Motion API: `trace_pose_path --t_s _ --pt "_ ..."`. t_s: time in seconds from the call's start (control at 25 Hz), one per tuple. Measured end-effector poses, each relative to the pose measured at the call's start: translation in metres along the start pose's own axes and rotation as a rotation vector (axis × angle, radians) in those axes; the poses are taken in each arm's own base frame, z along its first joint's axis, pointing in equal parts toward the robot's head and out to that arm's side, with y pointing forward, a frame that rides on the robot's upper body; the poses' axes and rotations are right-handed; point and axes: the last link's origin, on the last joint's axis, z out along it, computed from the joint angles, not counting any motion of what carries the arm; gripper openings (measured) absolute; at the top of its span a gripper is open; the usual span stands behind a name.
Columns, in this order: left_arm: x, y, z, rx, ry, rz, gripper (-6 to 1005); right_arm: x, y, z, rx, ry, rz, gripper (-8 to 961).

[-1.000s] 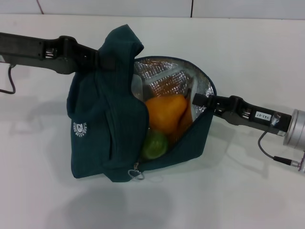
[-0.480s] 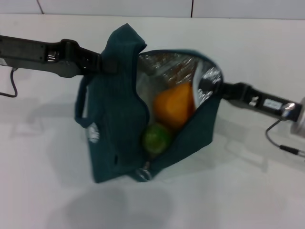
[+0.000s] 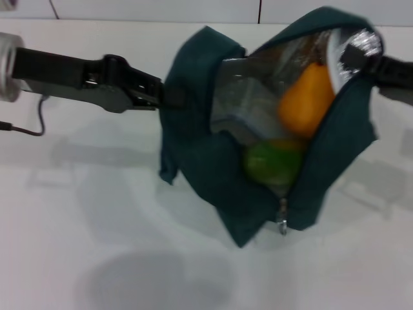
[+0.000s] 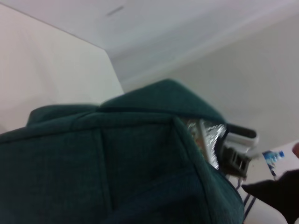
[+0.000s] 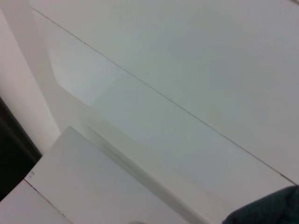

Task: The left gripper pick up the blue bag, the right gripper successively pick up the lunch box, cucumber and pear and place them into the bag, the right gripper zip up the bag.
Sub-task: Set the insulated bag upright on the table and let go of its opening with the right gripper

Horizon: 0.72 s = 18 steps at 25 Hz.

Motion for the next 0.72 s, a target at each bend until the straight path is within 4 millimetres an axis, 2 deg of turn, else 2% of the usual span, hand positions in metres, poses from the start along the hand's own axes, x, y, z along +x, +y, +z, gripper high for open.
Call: trace_pose_path --t_s 0.2,0.44,0.72 --pt "0.001 -0.015 0.014 0.072 0.014 -0.013 43 -0.009 0.001 -0.009 0.013 -0.004 -0.014 16" --pt "-0.003 -0.037 0.022 0.177 0.034 -0.038 43 -0.005 -0.017 -0.016 0.137 0.011 -0.011 16" --pt "-0.007 -0.040 0.031 0.179 0.027 -0.039 43 -0.001 -0.025 -0.018 0.194 0.027 -0.014 16"
